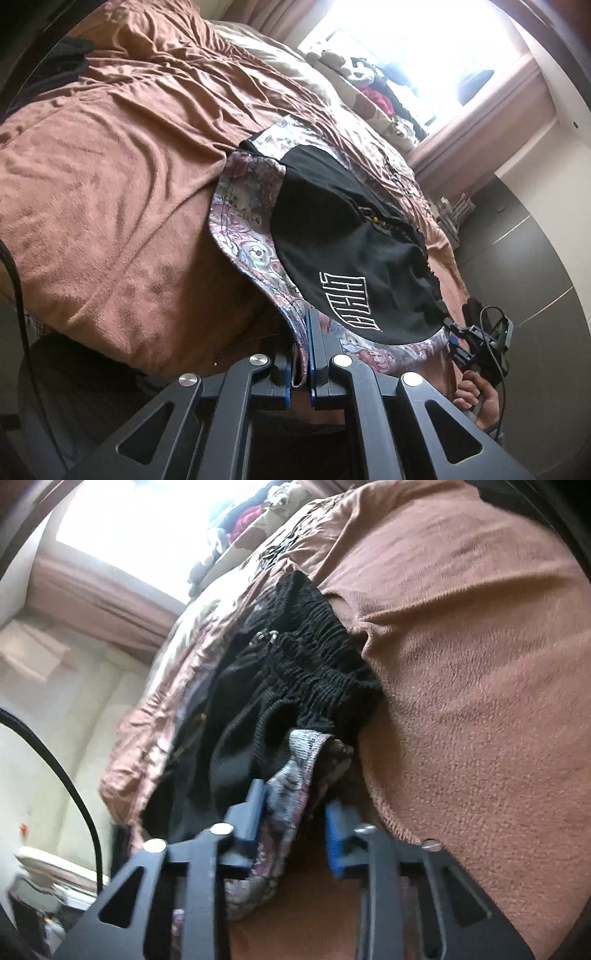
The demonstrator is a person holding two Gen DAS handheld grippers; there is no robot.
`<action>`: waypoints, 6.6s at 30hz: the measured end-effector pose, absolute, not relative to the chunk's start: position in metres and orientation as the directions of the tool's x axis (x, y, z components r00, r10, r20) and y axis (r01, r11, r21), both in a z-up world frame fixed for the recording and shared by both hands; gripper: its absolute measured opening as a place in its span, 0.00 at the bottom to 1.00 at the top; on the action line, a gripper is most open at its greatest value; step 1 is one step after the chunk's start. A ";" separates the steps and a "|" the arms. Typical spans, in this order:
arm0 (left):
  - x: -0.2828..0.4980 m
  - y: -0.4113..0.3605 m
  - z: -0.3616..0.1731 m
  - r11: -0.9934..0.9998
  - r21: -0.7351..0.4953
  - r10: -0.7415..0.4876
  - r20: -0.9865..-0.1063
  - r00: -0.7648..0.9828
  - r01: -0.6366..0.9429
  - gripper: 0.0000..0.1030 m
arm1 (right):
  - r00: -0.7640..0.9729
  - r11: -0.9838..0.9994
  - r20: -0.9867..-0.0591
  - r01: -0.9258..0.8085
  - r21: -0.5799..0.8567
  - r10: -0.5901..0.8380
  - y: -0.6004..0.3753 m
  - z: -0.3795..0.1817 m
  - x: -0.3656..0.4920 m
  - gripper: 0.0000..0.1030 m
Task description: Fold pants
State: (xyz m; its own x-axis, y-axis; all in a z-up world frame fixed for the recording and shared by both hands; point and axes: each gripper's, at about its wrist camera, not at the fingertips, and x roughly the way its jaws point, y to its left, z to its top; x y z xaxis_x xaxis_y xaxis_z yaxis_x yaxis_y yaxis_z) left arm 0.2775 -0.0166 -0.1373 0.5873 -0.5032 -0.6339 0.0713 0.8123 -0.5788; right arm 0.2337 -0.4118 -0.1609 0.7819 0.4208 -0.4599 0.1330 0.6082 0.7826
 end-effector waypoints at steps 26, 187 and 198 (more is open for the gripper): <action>0.322 -0.010 -0.043 0.752 -0.635 -0.567 -0.487 0.665 0.177 0.05 | 0.830 0.613 -0.381 0.060 0.787 0.408 -0.424 -0.099 0.241 0.05; 0.848 -0.125 -0.149 0.977 0.063 -0.057 -0.845 0.531 0.204 0.04 | 0.745 0.941 -0.654 0.116 0.317 0.129 -0.440 -0.070 0.569 0.04; 0.869 -0.123 -0.171 0.984 0.086 0.003 -0.882 0.470 0.155 0.05 | 0.725 0.958 -0.685 0.138 0.251 0.075 -0.429 -0.078 0.606 0.04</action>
